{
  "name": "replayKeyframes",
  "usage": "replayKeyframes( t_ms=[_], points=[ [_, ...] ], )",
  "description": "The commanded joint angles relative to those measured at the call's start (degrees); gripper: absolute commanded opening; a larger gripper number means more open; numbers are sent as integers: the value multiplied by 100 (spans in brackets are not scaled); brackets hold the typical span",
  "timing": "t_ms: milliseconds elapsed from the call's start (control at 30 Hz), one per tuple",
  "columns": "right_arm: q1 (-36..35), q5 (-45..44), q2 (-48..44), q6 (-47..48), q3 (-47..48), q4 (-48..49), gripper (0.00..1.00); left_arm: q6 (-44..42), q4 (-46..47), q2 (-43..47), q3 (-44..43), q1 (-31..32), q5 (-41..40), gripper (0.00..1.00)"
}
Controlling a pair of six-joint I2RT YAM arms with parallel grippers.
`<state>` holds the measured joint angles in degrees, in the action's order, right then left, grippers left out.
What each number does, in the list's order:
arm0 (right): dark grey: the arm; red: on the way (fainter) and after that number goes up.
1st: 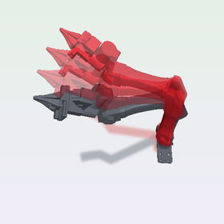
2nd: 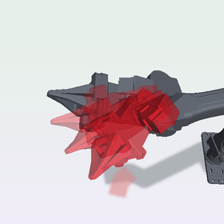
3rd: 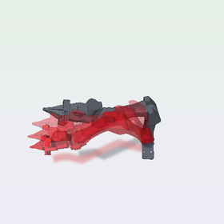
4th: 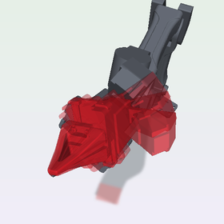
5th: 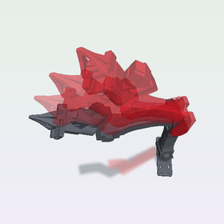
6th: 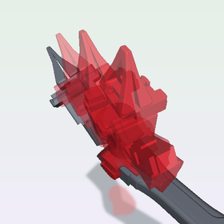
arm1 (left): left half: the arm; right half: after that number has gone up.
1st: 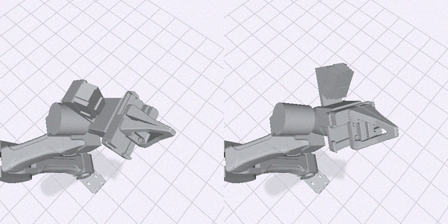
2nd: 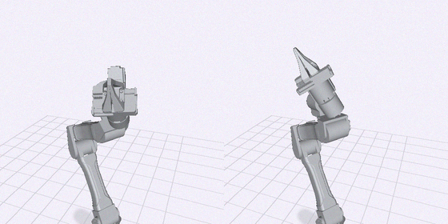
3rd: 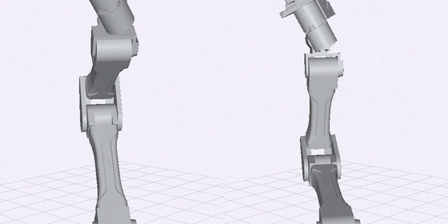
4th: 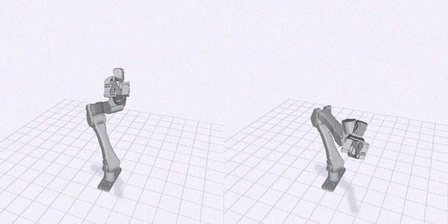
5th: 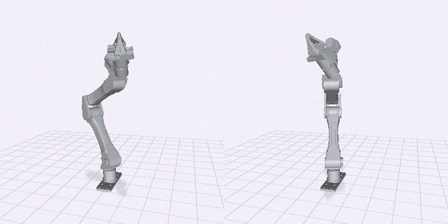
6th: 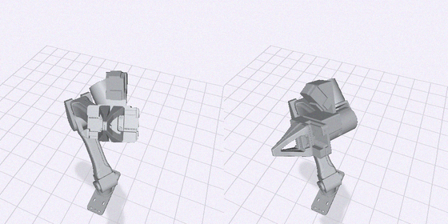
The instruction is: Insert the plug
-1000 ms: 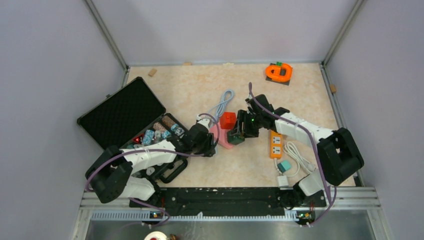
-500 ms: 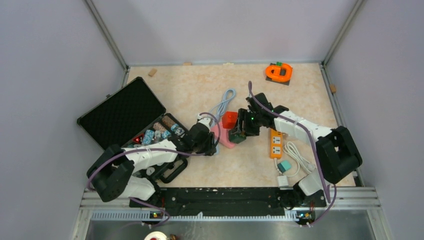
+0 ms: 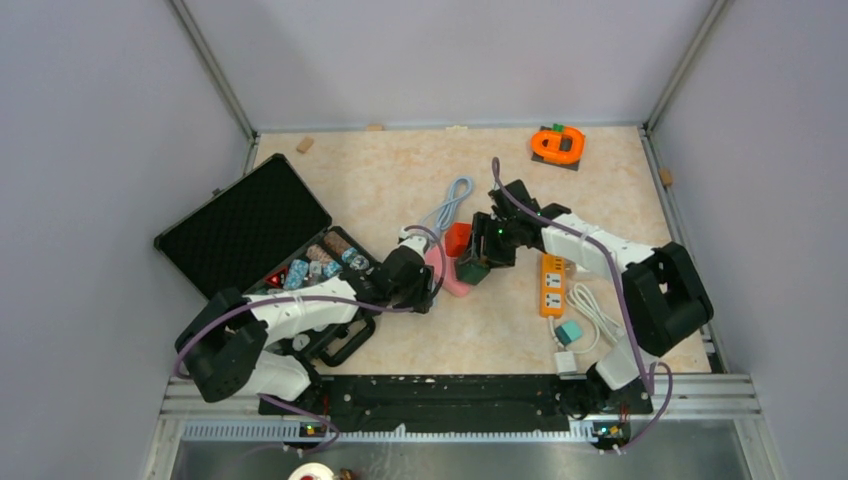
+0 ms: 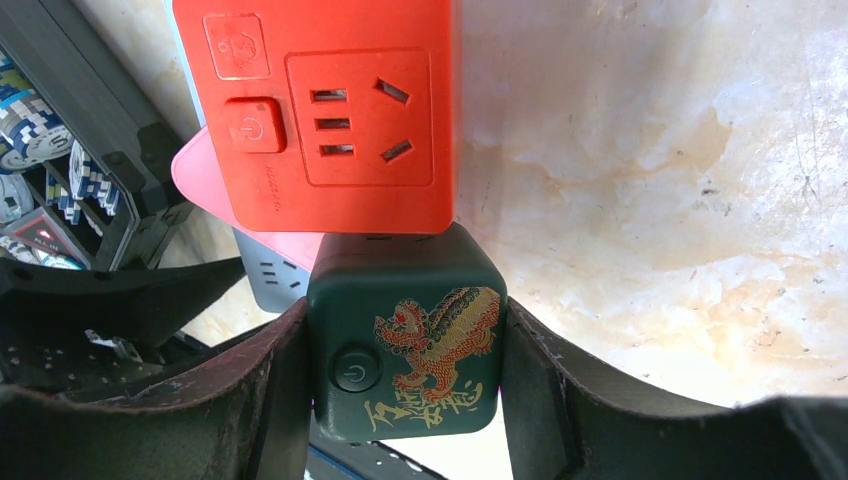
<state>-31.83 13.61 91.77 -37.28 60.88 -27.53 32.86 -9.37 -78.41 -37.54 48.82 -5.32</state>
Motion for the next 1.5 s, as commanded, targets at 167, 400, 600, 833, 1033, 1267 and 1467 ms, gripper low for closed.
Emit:
replayKeyframes(
  t_ms=[167,400,600,833,1033,1267,1467],
  points=[
    [32,-826,392,80,-168,-518,0,-667,-680,168,-870,42,-867,57],
    [-259,-1331,258,-149,-371,-369,0,-764,-592,141,-1045,-73,-878,57],
    [-645,-1824,126,-489,-951,180,0,-637,-469,99,-847,-118,-652,51],
    [-1083,-2489,-189,-802,-1571,573,0,-349,-149,134,-391,-122,-293,45],
    [-1502,-3069,-814,-1117,-2168,904,0,-89,156,79,-79,-118,0,41],
    [-1761,-3537,-1109,-1222,-2623,1260,0,3,313,-35,18,-118,155,34],
    [-1942,-3578,-422,-1139,-2308,1097,0,-2,360,-182,-52,-118,170,30]
  ],
)
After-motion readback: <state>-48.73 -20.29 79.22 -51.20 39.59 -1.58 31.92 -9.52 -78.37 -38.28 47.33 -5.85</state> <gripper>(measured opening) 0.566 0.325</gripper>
